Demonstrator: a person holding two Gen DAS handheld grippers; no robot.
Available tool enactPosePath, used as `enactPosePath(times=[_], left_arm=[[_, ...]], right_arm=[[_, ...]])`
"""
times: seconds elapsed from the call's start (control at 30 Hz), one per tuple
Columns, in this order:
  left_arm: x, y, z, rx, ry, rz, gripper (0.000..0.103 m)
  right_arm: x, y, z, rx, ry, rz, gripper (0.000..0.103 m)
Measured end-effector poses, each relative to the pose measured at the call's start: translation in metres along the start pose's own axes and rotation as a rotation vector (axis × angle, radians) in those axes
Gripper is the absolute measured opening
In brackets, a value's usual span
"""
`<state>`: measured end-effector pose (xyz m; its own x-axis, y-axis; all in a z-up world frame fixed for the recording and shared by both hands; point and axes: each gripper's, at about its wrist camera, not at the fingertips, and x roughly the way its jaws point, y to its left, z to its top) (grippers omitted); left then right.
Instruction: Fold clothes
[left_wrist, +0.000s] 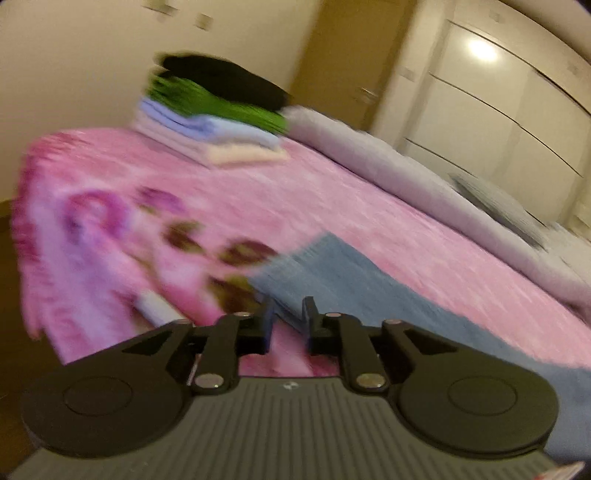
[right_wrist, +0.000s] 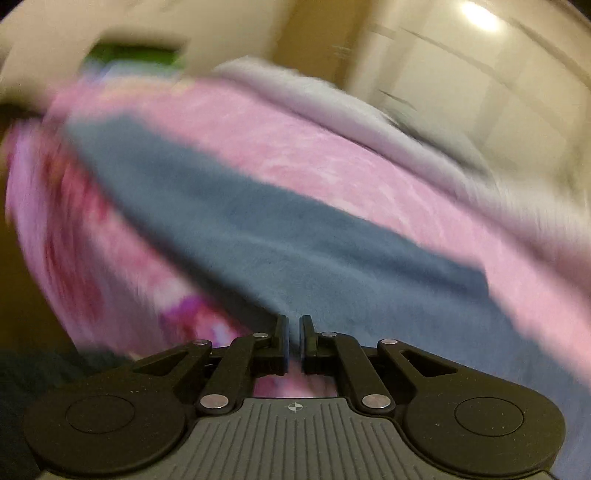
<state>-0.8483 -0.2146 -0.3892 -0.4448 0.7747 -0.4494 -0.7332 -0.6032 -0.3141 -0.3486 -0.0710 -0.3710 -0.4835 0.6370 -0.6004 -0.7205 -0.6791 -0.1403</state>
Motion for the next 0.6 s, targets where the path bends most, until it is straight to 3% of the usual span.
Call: enactPosePath(times=[0.1,0.2,0.3,0.4,0.5,0.6], left_arm=[[-0.01,-0.033,-0.003,0.066,0.064,-0.114,0.011],[-0.014,-0.094,-0.024,0.181,0.168,-0.301,0.011],[-0.017,-0.16,-0.055,0.248,0.251,-0.508,0.012],[-0.022,-0.217,-0.084,0.301,0.331,-0.68,0.011],[-0.031,-0.26,-0.108,0.357,0.375,-0.806,0.012],[-0.032,-0.281,-0.132,0.424,0.394,-0.875,0.012]], right_arm=[[-0.024,-0.058,-0.023,0.474,-0.009,0.022,0.003],[-0.05,-0.113,-0.073,0.919,-0.077,0.044,0.003],[-0.074,-0.159,-0.12,1.283,-0.191,0.045,0.003],[-0.093,-0.187,-0.152,1.482,-0.269,0.055,0.003],[-0.108,-0.205,-0.169,1.533,-0.316,0.01,0.003],[-0.112,-0.221,-0.181,1.574,-0.37,-0.011,0.003]])
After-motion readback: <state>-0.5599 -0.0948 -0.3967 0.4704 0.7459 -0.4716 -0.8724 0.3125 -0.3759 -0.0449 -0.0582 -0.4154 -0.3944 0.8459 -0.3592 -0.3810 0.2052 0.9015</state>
